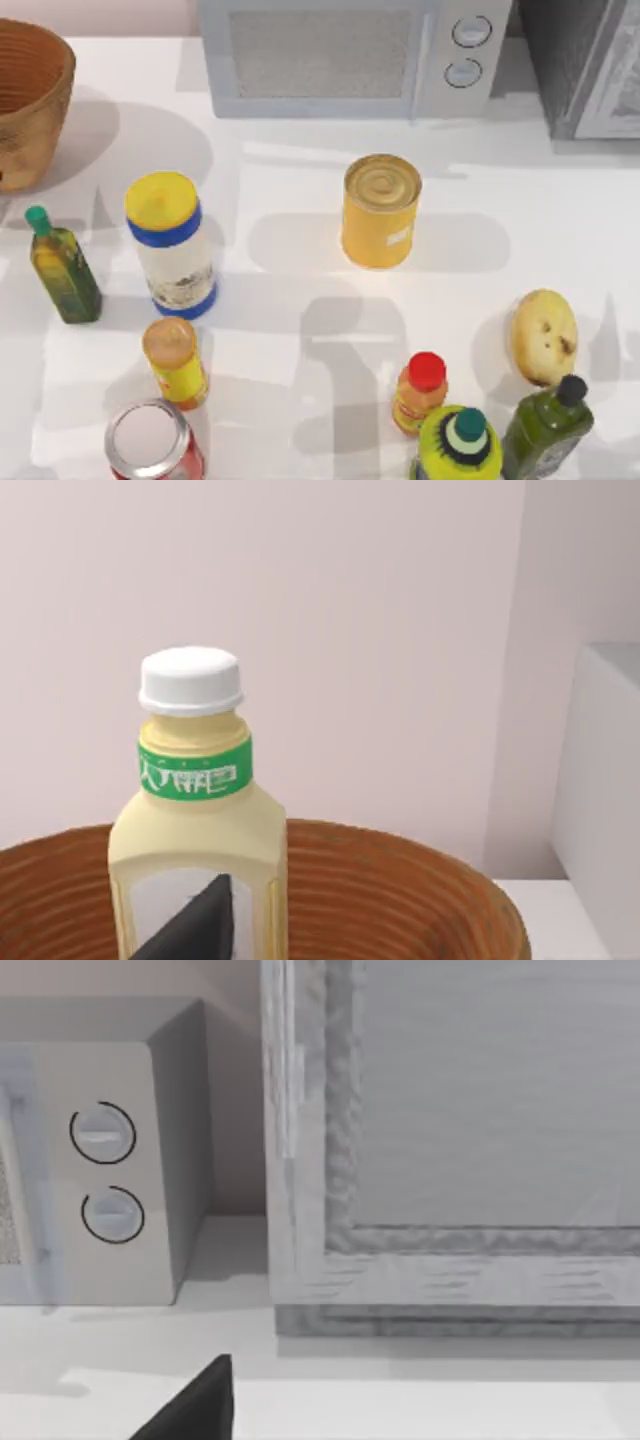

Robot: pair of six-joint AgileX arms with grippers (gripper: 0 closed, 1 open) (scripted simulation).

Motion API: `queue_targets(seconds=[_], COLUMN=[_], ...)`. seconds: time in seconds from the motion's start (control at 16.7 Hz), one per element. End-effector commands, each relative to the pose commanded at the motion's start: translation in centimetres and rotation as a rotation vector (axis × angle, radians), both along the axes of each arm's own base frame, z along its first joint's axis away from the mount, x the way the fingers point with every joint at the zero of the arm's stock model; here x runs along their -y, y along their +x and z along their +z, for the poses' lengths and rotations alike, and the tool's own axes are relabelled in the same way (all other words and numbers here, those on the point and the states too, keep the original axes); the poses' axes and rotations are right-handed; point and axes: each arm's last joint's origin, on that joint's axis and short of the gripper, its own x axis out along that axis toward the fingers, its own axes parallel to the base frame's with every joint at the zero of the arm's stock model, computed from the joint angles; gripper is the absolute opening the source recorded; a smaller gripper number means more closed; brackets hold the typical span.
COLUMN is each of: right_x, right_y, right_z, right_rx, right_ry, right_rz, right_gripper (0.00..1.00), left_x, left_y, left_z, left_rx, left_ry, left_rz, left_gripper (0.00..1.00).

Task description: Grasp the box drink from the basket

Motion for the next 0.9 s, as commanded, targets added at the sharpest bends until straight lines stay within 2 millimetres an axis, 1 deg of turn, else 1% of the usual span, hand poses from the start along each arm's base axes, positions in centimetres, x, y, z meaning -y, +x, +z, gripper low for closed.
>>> queue_targets(seconds=[0.12,0.24,0.36,0.48,0.66,0.78,0.9], right_x=[0.0,0.0,0.0,0.0,0.0,0.0,0.0], right_y=[0.0,0.0,0.0,0.0,0.0,0.0,0.0], right_z=[0.0,0.0,0.0,0.0,0.0,0.0,0.0], right_rx=[0.0,0.0,0.0,0.0,0.0,0.0,0.0], right_ry=[0.0,0.0,0.0,0.0,0.0,0.0,0.0], right_rz=[0.0,0.0,0.0,0.0,0.0,0.0,0.0], right_gripper=[1.0,1.0,1.0,1.0,1.0,1.0,1.0], left_x=[-1.1,-2.4,-3.7,-4.9,-6.4,-7.1,-7.5], left_y=[3.1,6.1,8.8,11.0,13.2,14.0,14.4], left_z=[-0.3,-1.3,-3.0,-5.0,-7.9,-9.4,-10.3], left_rx=[0.002,-0.001,-0.007,-0.013,-0.019,-0.021,-0.022], left_ry=[0.003,0.005,0.006,0.006,0.006,0.005,0.005], left_rz=[-0.001,-0.002,-0.003,-0.004,-0.006,-0.006,-0.007], left_gripper=[1.0,1.0,1.0,1.0,1.0,1.0,1.0])
